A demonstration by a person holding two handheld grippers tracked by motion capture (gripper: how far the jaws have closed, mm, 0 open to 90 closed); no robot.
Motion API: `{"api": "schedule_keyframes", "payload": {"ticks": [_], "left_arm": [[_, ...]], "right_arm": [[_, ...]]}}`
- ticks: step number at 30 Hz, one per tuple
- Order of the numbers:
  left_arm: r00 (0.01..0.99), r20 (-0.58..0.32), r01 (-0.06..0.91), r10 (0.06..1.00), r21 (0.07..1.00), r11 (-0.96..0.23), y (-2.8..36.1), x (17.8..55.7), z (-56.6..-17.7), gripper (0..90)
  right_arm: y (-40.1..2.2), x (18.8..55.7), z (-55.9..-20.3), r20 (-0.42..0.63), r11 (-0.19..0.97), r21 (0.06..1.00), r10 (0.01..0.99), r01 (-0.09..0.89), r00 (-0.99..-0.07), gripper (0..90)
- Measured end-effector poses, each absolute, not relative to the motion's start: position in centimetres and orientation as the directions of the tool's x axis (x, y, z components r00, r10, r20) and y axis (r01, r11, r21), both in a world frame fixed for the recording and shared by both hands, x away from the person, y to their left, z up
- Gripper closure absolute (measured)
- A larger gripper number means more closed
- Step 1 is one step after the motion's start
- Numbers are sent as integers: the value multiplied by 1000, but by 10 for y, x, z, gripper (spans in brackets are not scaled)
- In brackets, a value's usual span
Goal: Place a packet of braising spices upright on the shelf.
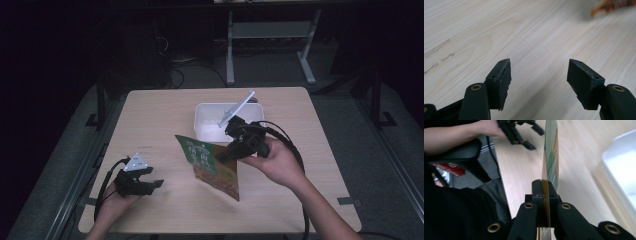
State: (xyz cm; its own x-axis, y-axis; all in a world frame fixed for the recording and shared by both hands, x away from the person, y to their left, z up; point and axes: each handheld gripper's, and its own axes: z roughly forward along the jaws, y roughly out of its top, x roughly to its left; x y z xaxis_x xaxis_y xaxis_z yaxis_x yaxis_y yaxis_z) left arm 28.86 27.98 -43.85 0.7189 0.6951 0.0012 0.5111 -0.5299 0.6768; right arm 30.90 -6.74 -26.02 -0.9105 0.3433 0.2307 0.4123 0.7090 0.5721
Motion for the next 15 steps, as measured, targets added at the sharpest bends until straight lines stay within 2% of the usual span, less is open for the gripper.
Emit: {"api": "schedule_keyframes", "payload": {"ticks": [8,15], "left_arm": [[718,-1,512,696,678,-527,281,289,-438,348],[716,-2,511,698,683,-522,283,290,-438,343]], "right_arm": [[-83,321,-241,192,682,580,419,447,-888,900],[-85,330,-234,194,664,593,432,456,-881,900]]}}
